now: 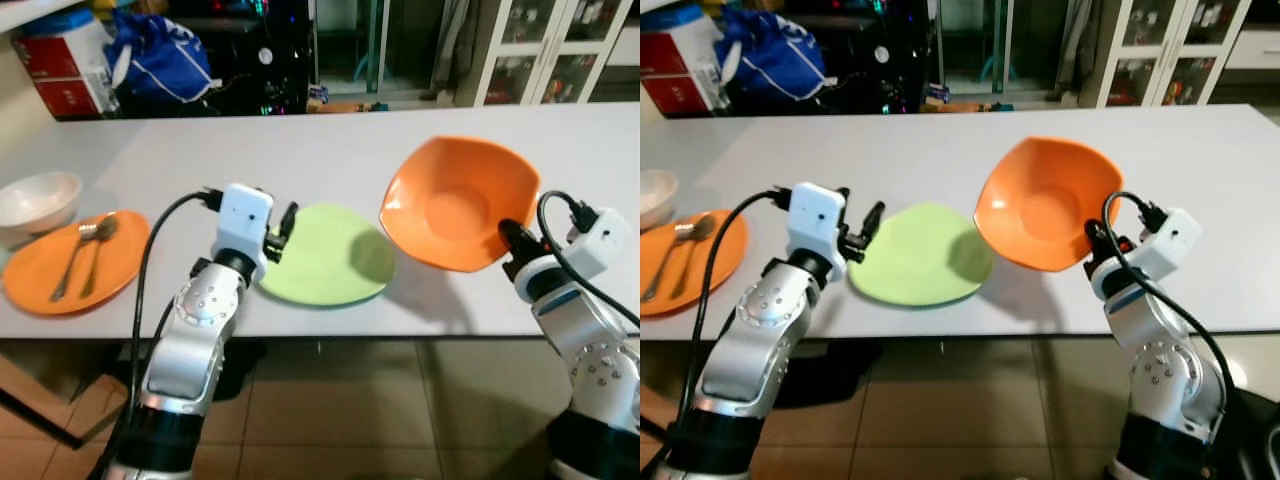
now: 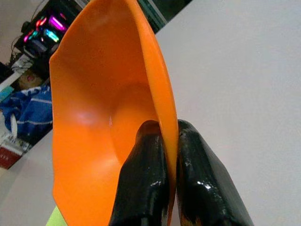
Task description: Setting the table
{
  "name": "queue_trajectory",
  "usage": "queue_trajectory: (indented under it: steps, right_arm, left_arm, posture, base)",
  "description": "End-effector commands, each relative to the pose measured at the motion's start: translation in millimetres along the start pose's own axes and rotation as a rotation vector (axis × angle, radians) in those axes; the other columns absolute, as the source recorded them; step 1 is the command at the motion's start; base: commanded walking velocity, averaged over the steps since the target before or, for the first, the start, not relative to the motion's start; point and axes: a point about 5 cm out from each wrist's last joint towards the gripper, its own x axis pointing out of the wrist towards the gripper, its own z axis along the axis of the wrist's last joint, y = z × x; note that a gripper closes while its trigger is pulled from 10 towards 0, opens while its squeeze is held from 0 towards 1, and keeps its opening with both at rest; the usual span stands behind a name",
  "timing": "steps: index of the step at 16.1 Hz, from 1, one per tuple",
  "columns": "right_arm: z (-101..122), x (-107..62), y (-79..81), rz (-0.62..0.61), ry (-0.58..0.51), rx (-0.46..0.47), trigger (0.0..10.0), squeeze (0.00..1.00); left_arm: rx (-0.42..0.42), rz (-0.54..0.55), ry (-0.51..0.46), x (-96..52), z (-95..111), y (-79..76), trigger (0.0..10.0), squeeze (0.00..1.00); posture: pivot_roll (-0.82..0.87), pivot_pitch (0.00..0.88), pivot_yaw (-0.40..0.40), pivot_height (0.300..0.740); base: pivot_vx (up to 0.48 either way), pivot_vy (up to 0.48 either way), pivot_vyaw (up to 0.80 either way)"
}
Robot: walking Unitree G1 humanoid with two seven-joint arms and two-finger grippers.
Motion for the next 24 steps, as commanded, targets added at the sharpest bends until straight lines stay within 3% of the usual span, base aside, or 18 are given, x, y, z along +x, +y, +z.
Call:
queue_trajectory:
  steps: [1,9,17,24]
  right_arm:
    - [3.1,2.7,16.2,0.062,-0.015,0.006,10.0,0.0]
    - [-4.2,8.0,15.6,0.02,-0.029,0.031,10.0,0.0]
    - [-9.8,11.1,22.6,0.044,-0.018,0.002,10.0,0.0]
    - [3.0,10.0,21.3,0.037,-0.078,0.01,10.0,0.0]
  left_arm:
    - [0.015,0.03,0.003,-1.6,2.6,8.8,10.0,0.0]
    - [0.052,0.037,-0.027,-3.8,5.7,16.7,10.0,0.0]
    - [0.066,0.005,-0.025,-5.1,4.8,15.3,10.0,0.0]
    - [0.049,-0.035,-0.042,-4.9,6.5,9.9,10.0,0.0]
  posture:
    - [-0.07,0.0,0.041,0.74]
    - [-0.06,0.0,0.059,0.74]
    - [-0.05,0.0,0.057,0.74]
    - [-0.06,0.0,0.063,0.74]
  base:
    - [0.0,0.0,0.0]
    - [0.0,0.0,0.0]
    - [0.272,0.0,0.0]
    - [0.197,0.0,0.0]
